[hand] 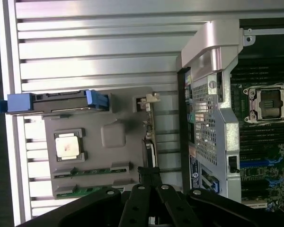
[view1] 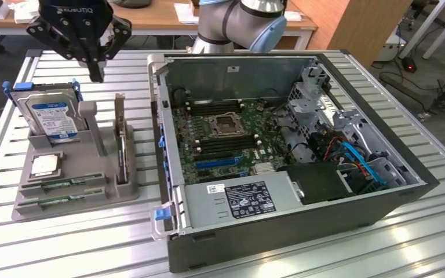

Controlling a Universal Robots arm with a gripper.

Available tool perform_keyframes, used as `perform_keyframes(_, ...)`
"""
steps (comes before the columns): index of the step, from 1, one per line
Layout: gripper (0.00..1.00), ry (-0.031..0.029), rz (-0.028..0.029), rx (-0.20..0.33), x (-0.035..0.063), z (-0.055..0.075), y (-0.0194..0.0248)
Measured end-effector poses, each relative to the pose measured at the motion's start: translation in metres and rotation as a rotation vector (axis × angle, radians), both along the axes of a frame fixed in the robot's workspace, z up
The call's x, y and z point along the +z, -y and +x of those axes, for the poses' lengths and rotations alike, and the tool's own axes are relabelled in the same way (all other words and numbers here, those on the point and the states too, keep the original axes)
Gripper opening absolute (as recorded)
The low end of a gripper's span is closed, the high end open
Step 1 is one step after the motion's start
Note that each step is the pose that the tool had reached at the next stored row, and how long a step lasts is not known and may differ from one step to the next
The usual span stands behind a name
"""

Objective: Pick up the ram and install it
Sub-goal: 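Reach for the ram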

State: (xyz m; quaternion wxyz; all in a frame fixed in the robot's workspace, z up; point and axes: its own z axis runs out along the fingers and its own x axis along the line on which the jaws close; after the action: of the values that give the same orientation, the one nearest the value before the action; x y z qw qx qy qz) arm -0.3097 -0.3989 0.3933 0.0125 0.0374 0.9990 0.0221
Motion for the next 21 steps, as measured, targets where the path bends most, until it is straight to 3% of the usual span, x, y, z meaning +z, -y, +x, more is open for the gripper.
perform_keyframes(21, 0.09, 0.0000, -0.0001, 0.000, 0.0000, -0.037, 0.0000)
